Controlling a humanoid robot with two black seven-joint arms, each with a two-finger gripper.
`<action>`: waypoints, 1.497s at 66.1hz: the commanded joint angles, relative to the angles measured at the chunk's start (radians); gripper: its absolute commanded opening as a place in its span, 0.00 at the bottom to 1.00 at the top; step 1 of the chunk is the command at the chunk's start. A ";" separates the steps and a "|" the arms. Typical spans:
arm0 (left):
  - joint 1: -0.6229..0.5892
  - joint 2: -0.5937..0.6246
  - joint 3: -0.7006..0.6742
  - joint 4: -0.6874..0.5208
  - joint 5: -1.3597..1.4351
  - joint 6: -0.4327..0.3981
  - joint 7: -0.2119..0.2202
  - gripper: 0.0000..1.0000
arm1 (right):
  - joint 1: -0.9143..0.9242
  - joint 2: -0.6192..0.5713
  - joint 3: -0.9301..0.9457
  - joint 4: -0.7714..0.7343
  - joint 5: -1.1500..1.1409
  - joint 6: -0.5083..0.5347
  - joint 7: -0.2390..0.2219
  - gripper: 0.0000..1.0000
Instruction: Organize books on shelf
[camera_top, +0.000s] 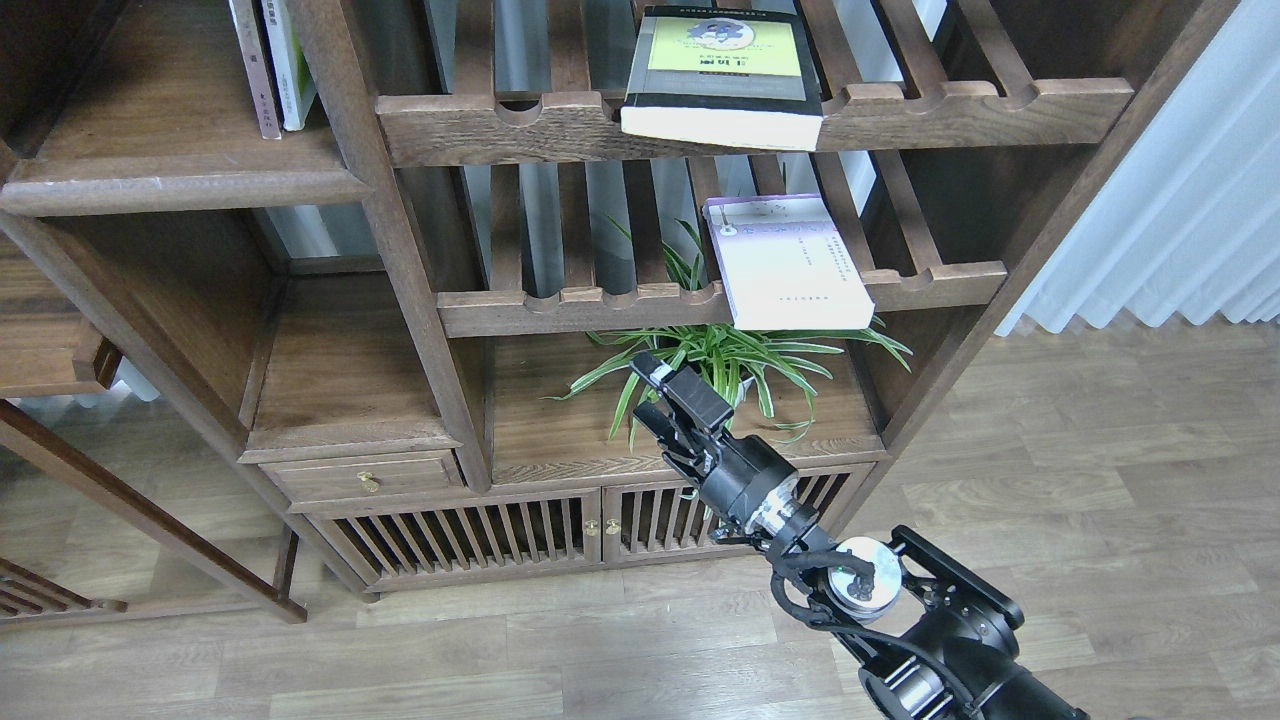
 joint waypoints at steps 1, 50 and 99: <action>-0.003 -0.055 -0.004 0.005 0.059 0.078 0.001 0.02 | -0.001 0.000 0.000 0.000 0.000 0.000 0.000 0.99; 0.006 -0.320 -0.023 0.226 0.369 0.077 -0.202 0.03 | -0.021 0.000 0.012 0.002 0.000 0.002 0.000 0.99; 0.023 -0.399 0.040 0.344 0.407 0.043 -0.332 0.06 | -0.021 0.000 0.014 0.002 0.000 0.002 0.000 0.99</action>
